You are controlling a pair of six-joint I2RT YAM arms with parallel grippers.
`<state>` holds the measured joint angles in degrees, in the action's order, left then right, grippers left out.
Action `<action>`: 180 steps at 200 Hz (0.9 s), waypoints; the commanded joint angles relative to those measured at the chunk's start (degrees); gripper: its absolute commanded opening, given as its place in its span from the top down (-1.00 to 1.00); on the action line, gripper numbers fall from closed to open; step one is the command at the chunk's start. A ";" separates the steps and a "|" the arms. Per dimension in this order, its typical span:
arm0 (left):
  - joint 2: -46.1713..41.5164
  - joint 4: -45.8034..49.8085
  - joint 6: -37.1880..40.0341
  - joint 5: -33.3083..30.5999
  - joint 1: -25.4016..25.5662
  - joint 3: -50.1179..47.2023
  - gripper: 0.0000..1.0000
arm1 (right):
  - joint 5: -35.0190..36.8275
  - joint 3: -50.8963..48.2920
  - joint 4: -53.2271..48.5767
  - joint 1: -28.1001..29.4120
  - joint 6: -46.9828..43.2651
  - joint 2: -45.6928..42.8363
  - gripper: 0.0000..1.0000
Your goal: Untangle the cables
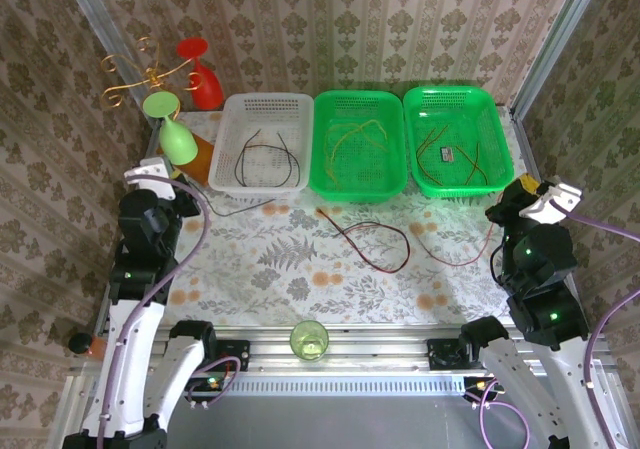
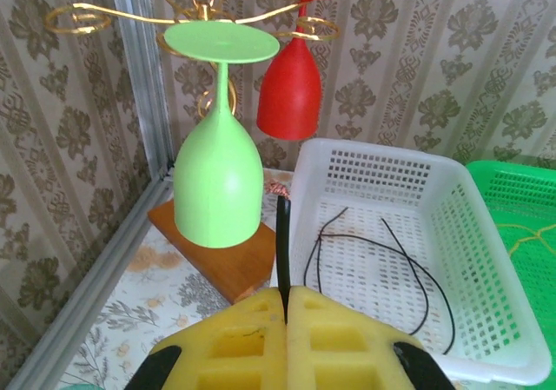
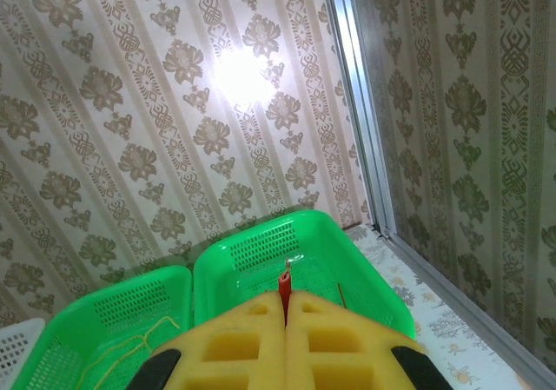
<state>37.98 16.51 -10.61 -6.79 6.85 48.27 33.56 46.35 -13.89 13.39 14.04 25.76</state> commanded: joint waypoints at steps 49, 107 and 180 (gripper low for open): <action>1.46 -1.31 -2.84 16.43 -0.52 4.37 1.00 | -2.61 3.70 0.70 -0.30 -1.86 2.81 1.00; 8.37 -1.94 -2.99 21.86 -0.22 19.27 1.00 | -6.92 11.65 2.45 -0.34 -3.23 7.96 1.00; 25.48 -2.58 0.18 21.64 3.36 41.49 1.00 | -8.55 17.13 5.40 -0.43 -6.65 14.58 1.00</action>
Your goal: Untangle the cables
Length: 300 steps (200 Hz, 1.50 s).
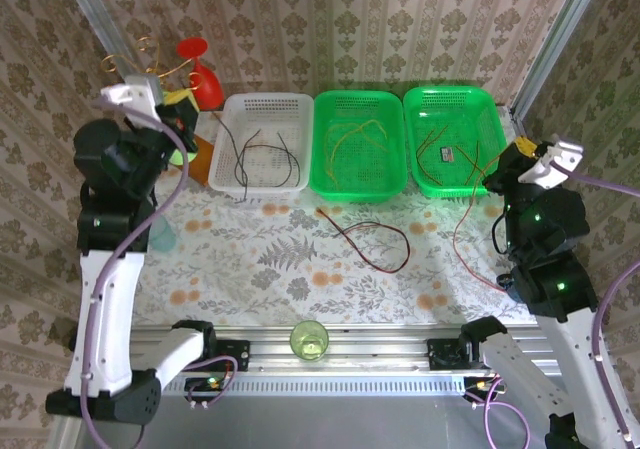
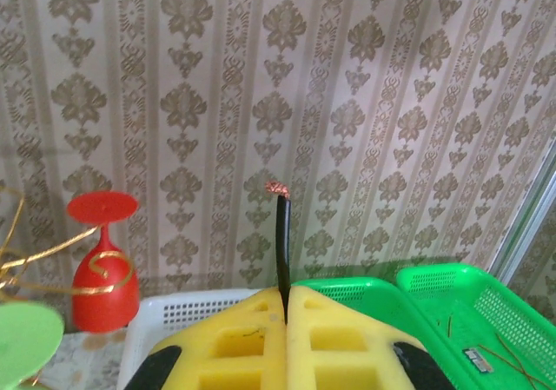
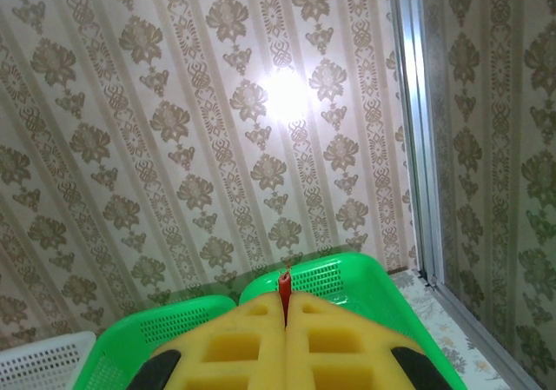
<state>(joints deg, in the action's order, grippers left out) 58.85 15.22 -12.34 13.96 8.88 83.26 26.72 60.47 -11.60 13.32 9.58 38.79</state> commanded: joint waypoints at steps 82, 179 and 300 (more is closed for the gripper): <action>21.99 -0.62 18.85 -7.55 6.08 19.10 1.00 | -7.12 9.10 3.46 -0.65 -4.18 6.08 1.00; 44.36 8.53 20.05 -14.95 8.56 11.36 1.00 | -9.29 11.51 1.49 -0.75 -4.48 6.19 1.00; 65.54 19.60 15.43 -11.50 7.73 19.45 1.00 | -12.52 17.45 0.42 -0.75 -4.68 8.58 1.00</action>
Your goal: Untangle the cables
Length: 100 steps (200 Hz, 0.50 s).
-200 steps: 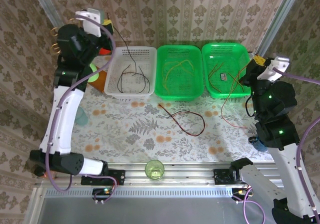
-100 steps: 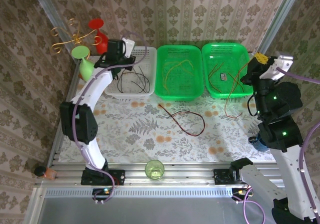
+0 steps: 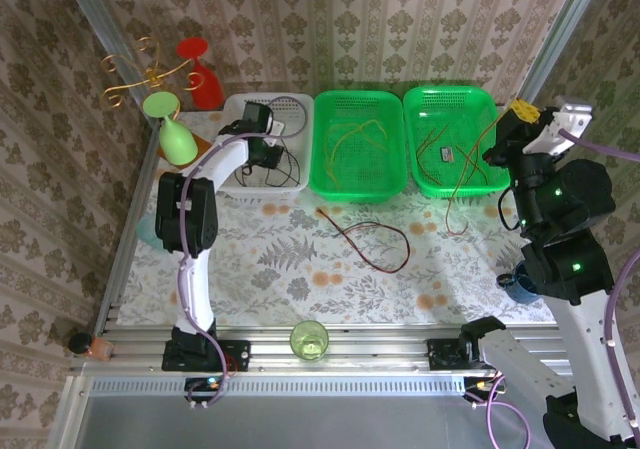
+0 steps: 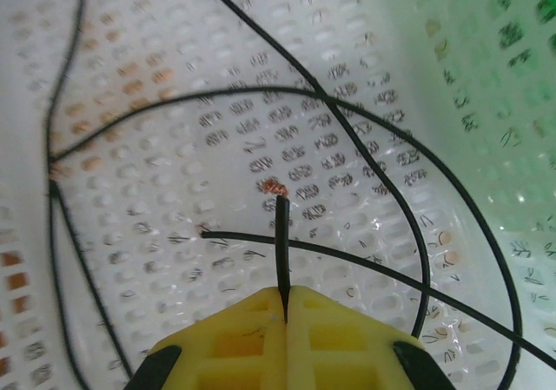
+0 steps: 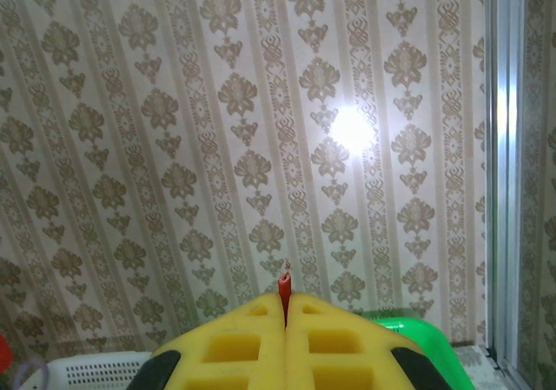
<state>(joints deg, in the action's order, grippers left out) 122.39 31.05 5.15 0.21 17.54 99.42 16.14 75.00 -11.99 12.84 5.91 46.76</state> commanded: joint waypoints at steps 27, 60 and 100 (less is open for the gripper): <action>5.42 5.63 -1.63 0.89 -1.78 8.71 1.00 | -2.50 3.41 0.75 -0.31 -0.82 1.00 1.00; 6.02 4.59 -2.49 2.43 -2.20 10.77 0.59 | -2.52 3.66 0.41 -0.27 -0.32 0.91 1.00; 1.21 5.41 -0.50 0.92 -0.35 11.38 0.06 | -4.93 9.95 -1.06 -0.27 -4.44 4.40 1.00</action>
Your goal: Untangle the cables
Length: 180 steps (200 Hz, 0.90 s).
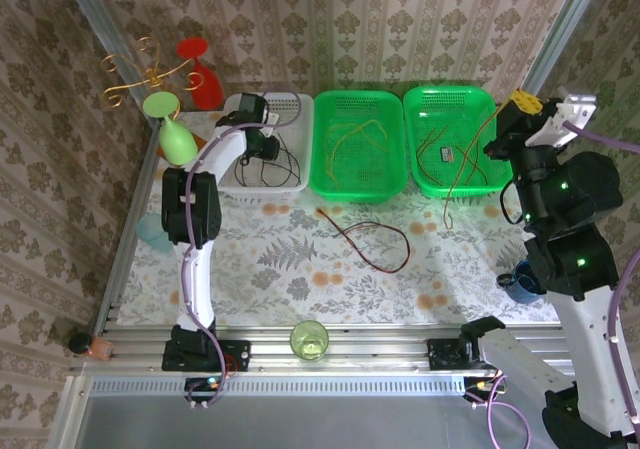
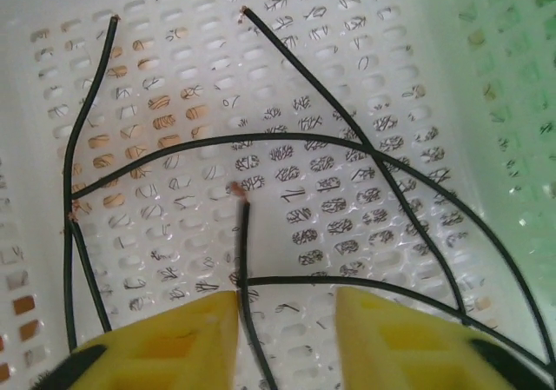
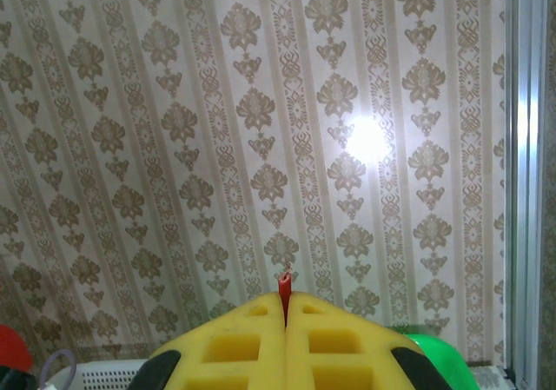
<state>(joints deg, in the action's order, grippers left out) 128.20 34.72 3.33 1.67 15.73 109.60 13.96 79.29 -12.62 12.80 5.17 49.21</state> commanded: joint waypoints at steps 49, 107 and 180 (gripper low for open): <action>-8.87 4.58 2.00 -1.53 1.50 4.10 -0.35 | -4.55 14.89 -1.06 -0.25 -7.96 8.86 1.00; -20.08 2.72 1.31 4.74 3.66 -1.67 -0.38 | -7.37 27.56 1.27 -1.96 -11.87 20.16 1.00; -36.95 -3.11 -3.29 5.58 6.22 -21.53 -0.40 | -9.99 47.89 -0.54 -7.05 -11.40 37.31 1.00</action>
<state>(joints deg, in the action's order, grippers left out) 94.59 33.23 2.61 6.90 22.06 92.40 5.80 121.51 -13.10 7.01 -5.82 83.96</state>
